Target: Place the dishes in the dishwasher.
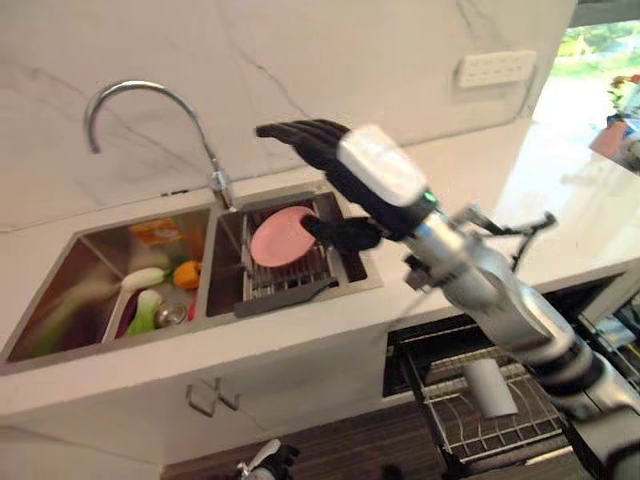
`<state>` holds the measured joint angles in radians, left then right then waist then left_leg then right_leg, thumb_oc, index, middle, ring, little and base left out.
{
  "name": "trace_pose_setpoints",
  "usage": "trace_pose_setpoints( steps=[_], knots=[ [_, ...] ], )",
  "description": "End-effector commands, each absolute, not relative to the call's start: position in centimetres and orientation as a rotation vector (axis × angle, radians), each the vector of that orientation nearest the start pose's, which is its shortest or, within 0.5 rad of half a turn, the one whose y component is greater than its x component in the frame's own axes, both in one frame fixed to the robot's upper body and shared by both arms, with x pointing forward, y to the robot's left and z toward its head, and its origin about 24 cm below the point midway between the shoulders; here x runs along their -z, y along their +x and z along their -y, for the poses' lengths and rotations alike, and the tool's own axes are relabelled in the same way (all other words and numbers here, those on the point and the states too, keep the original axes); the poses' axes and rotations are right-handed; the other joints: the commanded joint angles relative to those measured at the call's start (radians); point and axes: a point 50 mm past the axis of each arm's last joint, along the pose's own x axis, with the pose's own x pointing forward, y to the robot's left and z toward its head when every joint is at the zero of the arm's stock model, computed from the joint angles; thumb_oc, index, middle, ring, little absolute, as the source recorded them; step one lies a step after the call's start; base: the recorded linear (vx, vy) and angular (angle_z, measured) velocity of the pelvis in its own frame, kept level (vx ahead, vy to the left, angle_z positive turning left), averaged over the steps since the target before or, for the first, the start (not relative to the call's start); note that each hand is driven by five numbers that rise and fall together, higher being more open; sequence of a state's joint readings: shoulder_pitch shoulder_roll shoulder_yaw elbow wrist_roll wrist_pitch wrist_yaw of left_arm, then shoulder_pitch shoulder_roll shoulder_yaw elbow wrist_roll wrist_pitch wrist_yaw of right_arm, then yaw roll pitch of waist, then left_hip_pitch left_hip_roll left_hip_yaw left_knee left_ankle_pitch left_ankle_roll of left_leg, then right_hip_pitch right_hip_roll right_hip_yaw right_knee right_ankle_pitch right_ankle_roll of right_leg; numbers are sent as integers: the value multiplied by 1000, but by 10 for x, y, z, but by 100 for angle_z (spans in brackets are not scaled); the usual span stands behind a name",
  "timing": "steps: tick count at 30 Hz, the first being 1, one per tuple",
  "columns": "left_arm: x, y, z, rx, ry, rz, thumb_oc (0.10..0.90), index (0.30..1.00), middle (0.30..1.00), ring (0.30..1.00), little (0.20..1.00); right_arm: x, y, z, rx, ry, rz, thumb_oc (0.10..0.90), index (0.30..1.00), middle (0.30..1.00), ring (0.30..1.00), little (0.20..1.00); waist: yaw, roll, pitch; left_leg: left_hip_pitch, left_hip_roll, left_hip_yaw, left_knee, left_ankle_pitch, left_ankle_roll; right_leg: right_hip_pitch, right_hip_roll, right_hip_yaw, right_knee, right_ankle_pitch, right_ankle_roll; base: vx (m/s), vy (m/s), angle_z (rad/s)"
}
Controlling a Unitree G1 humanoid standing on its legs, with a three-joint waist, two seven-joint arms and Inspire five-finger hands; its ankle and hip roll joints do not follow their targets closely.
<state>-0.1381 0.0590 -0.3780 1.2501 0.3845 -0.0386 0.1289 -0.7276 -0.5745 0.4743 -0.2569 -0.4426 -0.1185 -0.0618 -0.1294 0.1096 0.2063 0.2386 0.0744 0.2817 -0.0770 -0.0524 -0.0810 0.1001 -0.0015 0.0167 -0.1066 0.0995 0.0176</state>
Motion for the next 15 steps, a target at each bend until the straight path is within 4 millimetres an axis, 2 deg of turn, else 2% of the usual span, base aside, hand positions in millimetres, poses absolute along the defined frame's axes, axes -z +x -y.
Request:
trace_pose_setpoints(
  steps=[1,7,11,12,15],
  knots=[
    [162,131,-152,461,790,-1002,800,900,900,900,900,-261,285,70,-222,-1044,1077,800,900,900,900,900,20,-68,-73,-19,59,-34,-10,63,-47,66,-132,2,24,-126,88,-35,-11,22],
    [161,135,-146,478,764,-997,800,900,900,900,900,-242,326,68,-218,-1195,879,800,900,900,900,900,48,-67,-72,-23,53,-58,-10,63,-47,80,-140,-20,24,-130,89,4,-10,18],
    [163,129,-146,484,751,-1024,800,900,900,900,900,-231,331,71,-234,-1232,812,800,900,900,900,900,59,-66,-72,-27,52,-72,-10,64,-49,86,-144,-35,25,-131,90,-5,-7,5],
    [164,127,-147,489,746,-1033,800,900,900,900,900,-233,327,71,-230,-1286,849,800,900,900,900,900,63,-66,-71,-28,53,-74,-10,64,-51,89,-145,-39,25,-132,90,0,0,0],
    [165,122,-148,479,739,-1046,800,900,900,900,900,-225,323,81,-230,-1225,808,800,900,900,900,900,65,-64,-69,-30,54,-80,-10,65,-52,91,-147,-49,23,-134,92,-19,-13,10]
  ],
)
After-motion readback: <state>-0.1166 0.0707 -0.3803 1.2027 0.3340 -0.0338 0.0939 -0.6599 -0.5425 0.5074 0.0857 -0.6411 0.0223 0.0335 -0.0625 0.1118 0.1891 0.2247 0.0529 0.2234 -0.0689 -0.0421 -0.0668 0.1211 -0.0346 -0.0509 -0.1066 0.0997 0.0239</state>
